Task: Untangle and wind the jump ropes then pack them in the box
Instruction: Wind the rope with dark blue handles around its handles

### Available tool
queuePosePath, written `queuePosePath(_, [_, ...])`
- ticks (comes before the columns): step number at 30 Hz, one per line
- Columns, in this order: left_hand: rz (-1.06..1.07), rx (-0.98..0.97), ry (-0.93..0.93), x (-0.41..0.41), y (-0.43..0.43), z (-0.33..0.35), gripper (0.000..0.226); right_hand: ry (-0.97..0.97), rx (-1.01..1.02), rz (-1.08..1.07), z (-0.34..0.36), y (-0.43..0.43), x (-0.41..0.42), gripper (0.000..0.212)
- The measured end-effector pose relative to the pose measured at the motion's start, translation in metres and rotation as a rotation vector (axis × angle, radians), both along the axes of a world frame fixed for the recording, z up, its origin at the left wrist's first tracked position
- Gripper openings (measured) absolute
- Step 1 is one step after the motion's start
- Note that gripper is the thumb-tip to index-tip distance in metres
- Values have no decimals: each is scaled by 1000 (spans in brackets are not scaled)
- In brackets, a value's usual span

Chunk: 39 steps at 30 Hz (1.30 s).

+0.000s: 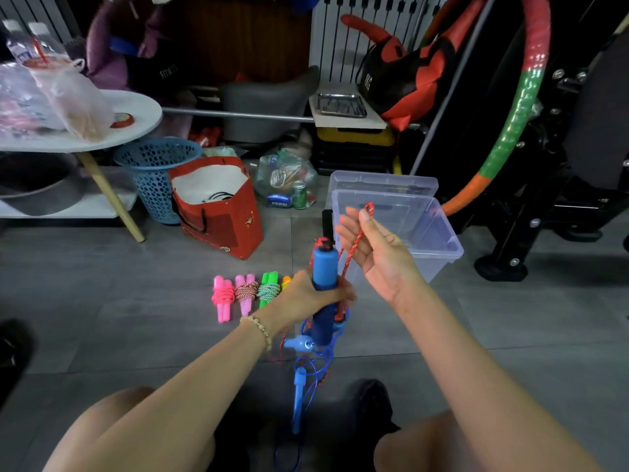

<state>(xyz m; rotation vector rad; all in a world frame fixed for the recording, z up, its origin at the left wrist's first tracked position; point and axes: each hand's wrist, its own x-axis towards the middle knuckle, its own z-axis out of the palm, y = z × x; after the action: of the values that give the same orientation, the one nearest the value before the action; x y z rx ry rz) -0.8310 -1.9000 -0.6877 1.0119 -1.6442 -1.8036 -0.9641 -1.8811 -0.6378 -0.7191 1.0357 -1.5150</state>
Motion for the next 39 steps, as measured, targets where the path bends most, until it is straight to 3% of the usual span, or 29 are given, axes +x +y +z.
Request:
queuePosePath(4, [194, 50, 128, 8, -18, 14, 23, 203, 99, 136, -12, 2, -11, 42])
queuePosePath(7, [226, 145, 274, 14, -28, 20, 25, 392, 296, 465, -48, 8, -13, 65])
queuePosePath(10, [198, 223, 366, 18, -31, 26, 22, 373, 415, 692, -73, 13, -6, 63])
queuePosePath(13, [245, 243, 381, 24, -35, 27, 21, 424, 407, 646, -84, 13, 5, 52])
queuePosePath(16, [300, 267, 386, 30, -40, 29, 21, 392, 320, 553, -83, 14, 11, 16])
queuePosePath(19, [281, 325, 371, 33, -40, 31, 19, 261, 312, 274, -72, 11, 4, 16])
queuePosePath(20, [278, 340, 382, 33, -39, 32, 19, 295, 325, 193, -71, 8, 0, 16])
queuePosePath(22, [287, 366, 420, 31, -38, 32, 20, 607, 360, 115, -73, 5, -5, 12])
queuePosePath(24, [286, 382, 447, 27, -35, 32, 20, 731, 324, 140, -74, 7, -4, 13])
queuePosePath(29, [287, 438, 516, 22, -33, 32, 22, 172, 313, 469, -69, 7, 15, 49])
queuePosePath(32, [324, 397, 491, 25, -36, 31, 21, 161, 379, 586, -67, 10, 18, 65])
queuePosePath(36, [393, 376, 485, 29, -42, 27, 17, 274, 341, 639, -62, 17, 19, 39])
queuePosePath(39, [403, 308, 410, 31, -45, 24, 10, 443, 286, 557, -60, 17, 21, 29])
